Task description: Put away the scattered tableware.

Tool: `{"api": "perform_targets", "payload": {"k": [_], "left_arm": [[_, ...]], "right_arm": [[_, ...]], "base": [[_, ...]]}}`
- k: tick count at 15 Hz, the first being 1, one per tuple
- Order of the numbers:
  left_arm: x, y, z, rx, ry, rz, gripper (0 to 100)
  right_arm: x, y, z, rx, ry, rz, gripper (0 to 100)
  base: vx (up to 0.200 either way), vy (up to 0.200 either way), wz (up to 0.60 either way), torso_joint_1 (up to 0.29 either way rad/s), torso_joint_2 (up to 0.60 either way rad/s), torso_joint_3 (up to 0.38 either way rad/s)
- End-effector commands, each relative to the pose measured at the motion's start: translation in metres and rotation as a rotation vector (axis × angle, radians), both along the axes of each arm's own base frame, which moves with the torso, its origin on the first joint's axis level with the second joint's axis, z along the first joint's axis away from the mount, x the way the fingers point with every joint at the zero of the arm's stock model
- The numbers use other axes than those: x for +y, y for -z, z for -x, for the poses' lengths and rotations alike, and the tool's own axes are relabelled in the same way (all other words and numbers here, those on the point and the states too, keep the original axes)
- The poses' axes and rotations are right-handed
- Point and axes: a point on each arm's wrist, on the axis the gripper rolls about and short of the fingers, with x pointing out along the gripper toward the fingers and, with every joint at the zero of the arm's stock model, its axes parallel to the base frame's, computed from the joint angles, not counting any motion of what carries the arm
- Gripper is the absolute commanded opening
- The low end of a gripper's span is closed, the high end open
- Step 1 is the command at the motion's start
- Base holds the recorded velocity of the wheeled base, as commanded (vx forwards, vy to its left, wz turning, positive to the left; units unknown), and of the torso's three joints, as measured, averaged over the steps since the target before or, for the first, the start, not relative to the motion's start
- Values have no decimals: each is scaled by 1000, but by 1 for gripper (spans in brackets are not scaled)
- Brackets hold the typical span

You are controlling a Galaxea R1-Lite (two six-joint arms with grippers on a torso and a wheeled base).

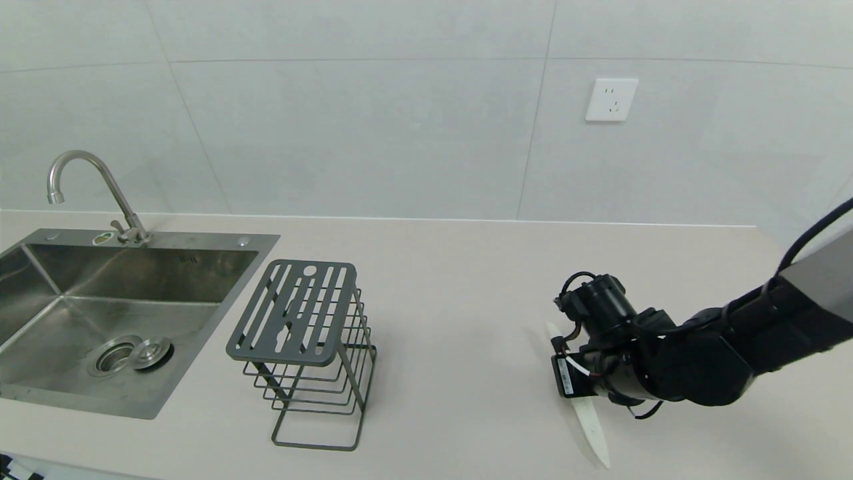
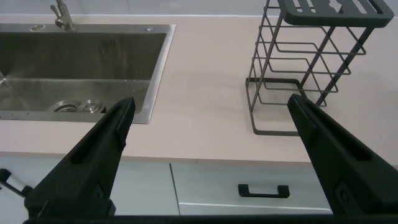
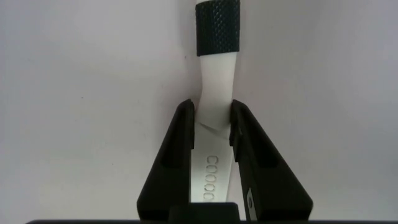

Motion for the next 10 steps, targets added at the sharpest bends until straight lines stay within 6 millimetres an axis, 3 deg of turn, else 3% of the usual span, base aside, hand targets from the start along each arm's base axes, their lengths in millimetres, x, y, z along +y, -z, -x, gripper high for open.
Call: {"api": "perform_targets", "payload": {"k": [1, 4, 10], "left_arm": [[0, 0, 0, 1, 0, 0, 100], [0, 0, 0, 0, 0, 3, 100], [0, 0, 0, 0, 0, 13, 100]], "right_arm": [[0, -39, 2, -138, -50, -85, 0], [-2, -69, 2, -273, -187, -138, 0], [1, -102, 11, -481, -505, -79, 0]], "base": [[0, 0, 0, 0, 0, 0], [0, 0, 0, 0, 0, 0], [0, 0, 0, 0, 0, 0]]}}
